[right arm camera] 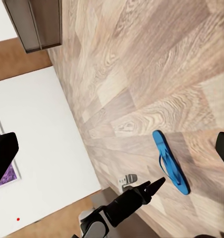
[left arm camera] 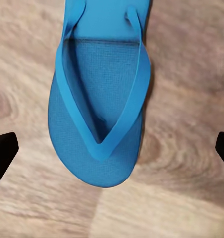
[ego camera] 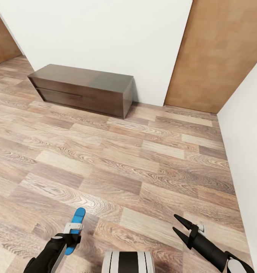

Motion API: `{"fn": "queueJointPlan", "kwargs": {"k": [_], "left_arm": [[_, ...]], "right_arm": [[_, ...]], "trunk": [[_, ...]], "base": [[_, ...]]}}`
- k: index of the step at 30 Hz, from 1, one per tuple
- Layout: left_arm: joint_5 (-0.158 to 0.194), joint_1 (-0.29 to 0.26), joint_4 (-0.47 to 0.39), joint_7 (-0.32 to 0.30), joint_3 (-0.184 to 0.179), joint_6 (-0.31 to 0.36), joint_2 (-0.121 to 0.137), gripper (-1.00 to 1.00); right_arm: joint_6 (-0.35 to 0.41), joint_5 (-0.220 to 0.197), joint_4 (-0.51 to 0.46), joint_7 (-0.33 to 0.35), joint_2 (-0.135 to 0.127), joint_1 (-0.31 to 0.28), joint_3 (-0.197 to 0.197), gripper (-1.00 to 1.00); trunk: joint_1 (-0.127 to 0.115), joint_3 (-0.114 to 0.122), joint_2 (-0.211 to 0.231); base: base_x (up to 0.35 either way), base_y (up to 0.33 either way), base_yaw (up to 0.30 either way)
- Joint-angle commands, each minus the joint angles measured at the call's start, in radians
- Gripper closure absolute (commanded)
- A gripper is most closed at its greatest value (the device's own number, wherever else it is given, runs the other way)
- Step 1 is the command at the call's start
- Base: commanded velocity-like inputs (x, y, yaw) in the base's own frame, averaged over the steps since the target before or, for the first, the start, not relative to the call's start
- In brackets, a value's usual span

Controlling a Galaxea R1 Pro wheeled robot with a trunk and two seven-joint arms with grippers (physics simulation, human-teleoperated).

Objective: In the bedroom, move the book from the bed onto either nightstand, and place the two sandals side by side next to the bed.

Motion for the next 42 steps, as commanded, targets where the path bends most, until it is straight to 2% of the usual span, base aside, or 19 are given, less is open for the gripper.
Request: {"fn": "queueJointPlan", "kwargs": {"k": [1,7,20,42], "left_arm": [[-0.01,0.0,-0.001,-0.002,0.002,0.005,0.0,-1.0],[-0.01,0.0,-0.002,-0.002,0.002,0.005,0.0,-1.0],[-0.01,0.0,-0.002,-0.001,0.004,0.004,0.0,-1.0],[-0.01,0.0,-0.002,-0.002,0.005,0.001,0.0,-1.0]], "right_arm": [[0.006,-0.003,0.0,0.001,0.0,0.0,-0.001,-1.0],[0.006,-0.003,0.0,0.001,0.0,0.0,-0.001,-1.0],[0.007,-0.003,0.001,0.001,0.0,0.0,-0.001,-1.0],[0.007,-0.003,0.001,0.001,0.0,-0.001,-0.001,-1.0]], "trunk": [[0.0,-0.005,-0.001],[0.003,-0.028,-0.002],[0.003,-0.028,-0.002],[0.003,-0.028,-0.002]], "base": [[0.0,0.0,0.0],[0.0,0.0,0.0],[0.003,0.0,0.0],[0.107,0.0,0.0]]}}
